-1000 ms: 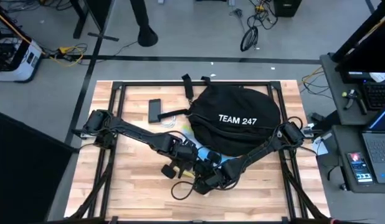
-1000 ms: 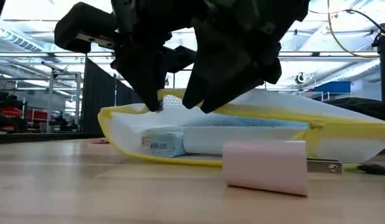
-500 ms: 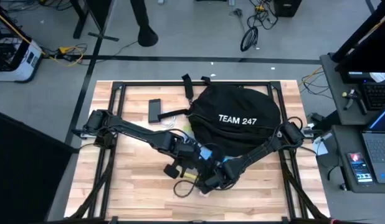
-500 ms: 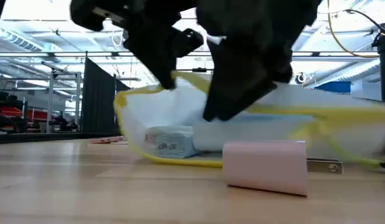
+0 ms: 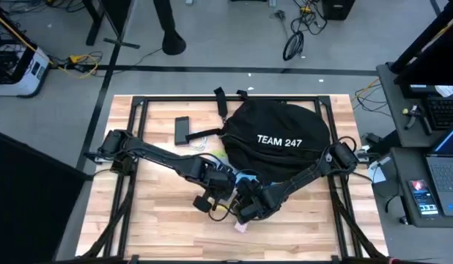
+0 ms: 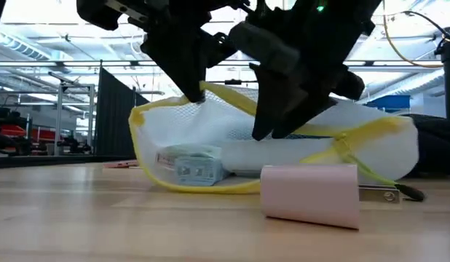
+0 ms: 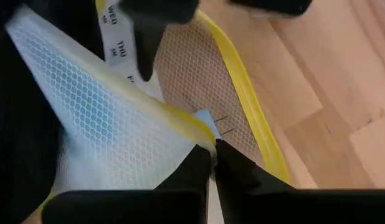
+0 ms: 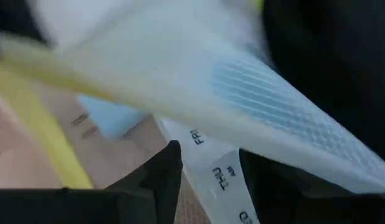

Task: Unpack backpack
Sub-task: Remove the white charger adapter from the green zip bag

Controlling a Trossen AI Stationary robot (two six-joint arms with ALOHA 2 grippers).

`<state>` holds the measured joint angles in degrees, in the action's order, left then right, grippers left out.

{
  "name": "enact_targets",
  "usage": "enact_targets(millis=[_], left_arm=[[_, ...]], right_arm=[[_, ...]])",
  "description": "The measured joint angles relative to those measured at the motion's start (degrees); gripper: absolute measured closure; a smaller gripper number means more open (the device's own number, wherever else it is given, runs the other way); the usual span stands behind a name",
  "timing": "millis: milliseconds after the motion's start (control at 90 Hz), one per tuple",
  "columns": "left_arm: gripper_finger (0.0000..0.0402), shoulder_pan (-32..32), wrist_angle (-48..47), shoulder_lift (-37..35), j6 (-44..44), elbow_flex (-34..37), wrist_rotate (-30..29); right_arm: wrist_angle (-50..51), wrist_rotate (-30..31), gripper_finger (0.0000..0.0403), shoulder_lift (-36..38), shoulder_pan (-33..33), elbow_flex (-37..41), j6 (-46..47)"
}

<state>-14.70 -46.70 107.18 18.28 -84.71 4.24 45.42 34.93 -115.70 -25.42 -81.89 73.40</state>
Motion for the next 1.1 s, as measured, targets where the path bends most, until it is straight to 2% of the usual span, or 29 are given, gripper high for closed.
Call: enact_targets(millis=[300,522,767,1100], left_arm=[[0.04,0.15,0.95,0.0,0.12,0.07,0.3],[0.04,0.87,1.14,0.0,0.26,0.07,0.79],[0.04,2.85,1.19,-0.04,1.21,0.09,1.81],[0.04,5.56,1.77,-0.07,2.26,1.26,1.23]], right_arm=[[3.03,0.28,0.0255,-1.26,2.09,0.04,15.06],[2.52,3.52,0.0255,-5.69,2.74,-0.07,25.04],[-3.14,1.53,0.0255,-6.02,1.51,0.04,19.22],[-6.78,-11.77,0.0255,-2.33,-5.91,0.21,13.6]])
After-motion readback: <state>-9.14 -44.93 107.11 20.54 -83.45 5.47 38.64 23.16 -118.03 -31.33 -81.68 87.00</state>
